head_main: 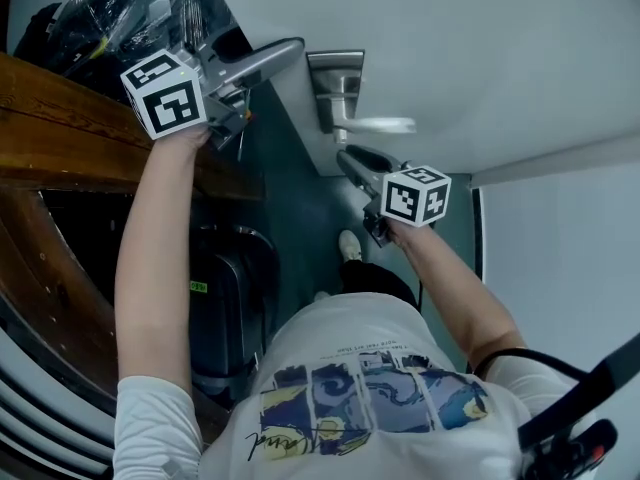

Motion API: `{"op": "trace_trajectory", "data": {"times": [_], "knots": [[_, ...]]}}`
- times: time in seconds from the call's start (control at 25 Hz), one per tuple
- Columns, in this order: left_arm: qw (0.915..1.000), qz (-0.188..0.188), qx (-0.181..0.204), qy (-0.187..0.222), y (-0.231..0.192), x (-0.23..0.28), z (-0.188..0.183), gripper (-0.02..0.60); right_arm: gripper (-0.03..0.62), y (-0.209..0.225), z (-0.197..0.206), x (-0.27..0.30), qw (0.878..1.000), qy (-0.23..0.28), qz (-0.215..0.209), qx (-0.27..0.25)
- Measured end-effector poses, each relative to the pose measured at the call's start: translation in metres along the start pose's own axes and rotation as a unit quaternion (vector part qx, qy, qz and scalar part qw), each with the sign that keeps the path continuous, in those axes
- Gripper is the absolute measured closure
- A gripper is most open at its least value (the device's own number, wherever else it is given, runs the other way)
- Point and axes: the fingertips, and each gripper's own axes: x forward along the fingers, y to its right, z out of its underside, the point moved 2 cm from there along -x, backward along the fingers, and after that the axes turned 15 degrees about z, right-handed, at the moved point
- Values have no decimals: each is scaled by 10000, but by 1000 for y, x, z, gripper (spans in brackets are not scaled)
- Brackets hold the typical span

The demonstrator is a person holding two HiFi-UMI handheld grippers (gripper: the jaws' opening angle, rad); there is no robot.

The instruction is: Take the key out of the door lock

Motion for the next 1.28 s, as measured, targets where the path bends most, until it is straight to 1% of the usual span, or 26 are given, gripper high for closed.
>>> {"op": "trace_trajectory", "data": {"times": [0.2,0.4,0.68,0.92,1.08,1.2,1.28], "knots": [[10000,15,-9,-13,1,1,0,304,507,1,-10,6,9978,39,-207,634],[10000,3,-33,19,1,1,-1,304,507,6,-11,13,9924,-61,-392,1164],[10000,-4,-49,-6,1,1,-1,305,507,1,-18,21,9848,-73,-695,1588],[10000,5,-65,24,1,0,0,307,507,3,-24,29,9780,-35,-745,1948],[10000,30,-64,23,1,0,0,310,522,8,-25,32,9731,-55,-734,2182],[10000,45,-61,38,1,0,0,313,536,8,-24,34,9660,-140,-785,2460],[10000,46,-59,46,0,0,0,316,544,10,-22,33,9573,-234,-730,2787]]}}
